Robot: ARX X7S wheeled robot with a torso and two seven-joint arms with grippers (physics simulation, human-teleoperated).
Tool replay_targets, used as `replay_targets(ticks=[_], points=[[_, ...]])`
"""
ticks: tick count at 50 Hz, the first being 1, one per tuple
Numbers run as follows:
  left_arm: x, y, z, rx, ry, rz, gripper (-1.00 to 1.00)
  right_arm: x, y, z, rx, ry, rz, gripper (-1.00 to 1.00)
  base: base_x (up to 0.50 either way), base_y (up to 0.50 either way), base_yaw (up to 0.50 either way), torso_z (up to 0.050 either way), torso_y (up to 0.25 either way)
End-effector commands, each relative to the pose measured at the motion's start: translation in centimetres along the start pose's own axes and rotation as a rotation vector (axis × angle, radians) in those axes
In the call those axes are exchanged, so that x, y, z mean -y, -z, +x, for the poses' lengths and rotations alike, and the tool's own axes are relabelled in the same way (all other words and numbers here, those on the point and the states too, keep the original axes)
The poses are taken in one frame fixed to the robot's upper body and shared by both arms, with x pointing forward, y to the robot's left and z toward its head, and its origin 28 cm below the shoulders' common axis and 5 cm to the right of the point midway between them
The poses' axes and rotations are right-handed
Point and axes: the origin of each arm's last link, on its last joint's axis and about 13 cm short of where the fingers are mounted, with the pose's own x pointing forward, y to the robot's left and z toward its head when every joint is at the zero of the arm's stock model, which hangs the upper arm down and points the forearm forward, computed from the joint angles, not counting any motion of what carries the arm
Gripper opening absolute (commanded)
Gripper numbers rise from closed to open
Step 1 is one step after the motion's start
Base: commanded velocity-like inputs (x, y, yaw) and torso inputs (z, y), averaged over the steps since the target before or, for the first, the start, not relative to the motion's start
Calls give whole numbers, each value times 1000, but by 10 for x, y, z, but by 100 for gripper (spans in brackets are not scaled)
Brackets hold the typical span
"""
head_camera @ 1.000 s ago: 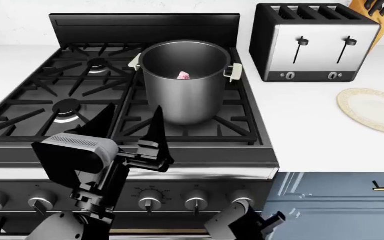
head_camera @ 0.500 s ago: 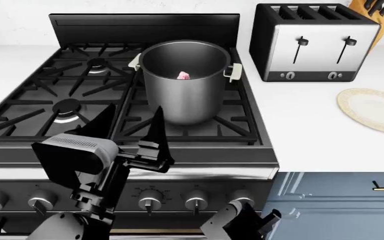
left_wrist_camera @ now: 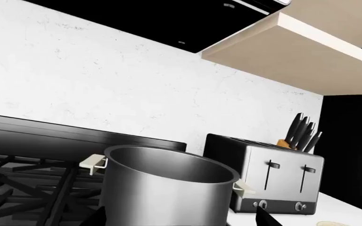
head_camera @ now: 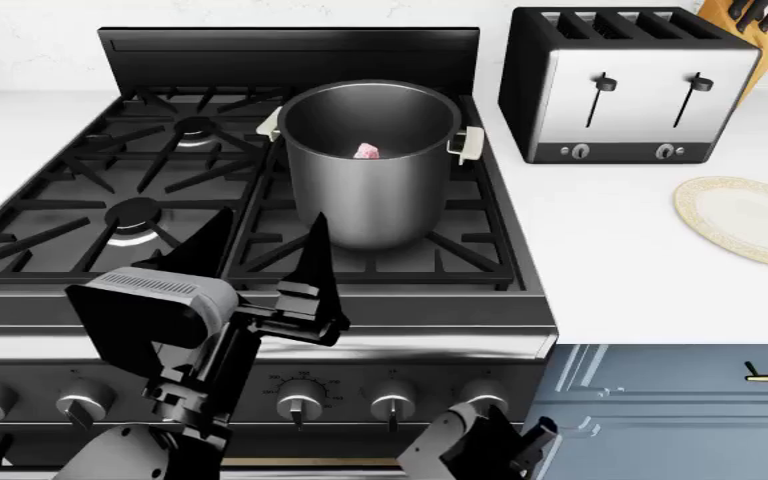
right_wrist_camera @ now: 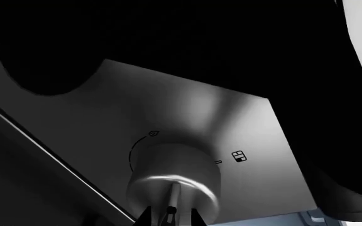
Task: Frozen meat rests on a plate on the counter. Retrieve the meat and place it in a pot on a burner. Then turn the burner on.
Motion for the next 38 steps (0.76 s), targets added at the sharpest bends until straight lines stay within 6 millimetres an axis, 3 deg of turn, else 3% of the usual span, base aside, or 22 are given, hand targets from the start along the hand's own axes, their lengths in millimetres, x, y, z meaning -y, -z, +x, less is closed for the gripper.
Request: replay_targets(ticks=[1,9,10,38], points=[[0,0,0,-2,0,-4,100,9,-8,9,33,96,-31,-100,0,0,0,0,0],[0,1,0,-2,0,-5,100,11,-8,9,33,101,-12,-100,3,0,2,0,1],[0,1,0,-2,1,-5,100,11,-8,9,34,102,-5,100,0,0,0,0,0],[1,0,0,1,4,-6,100,36,-17,-26,160,122,332,100,0,0,0,0,1]])
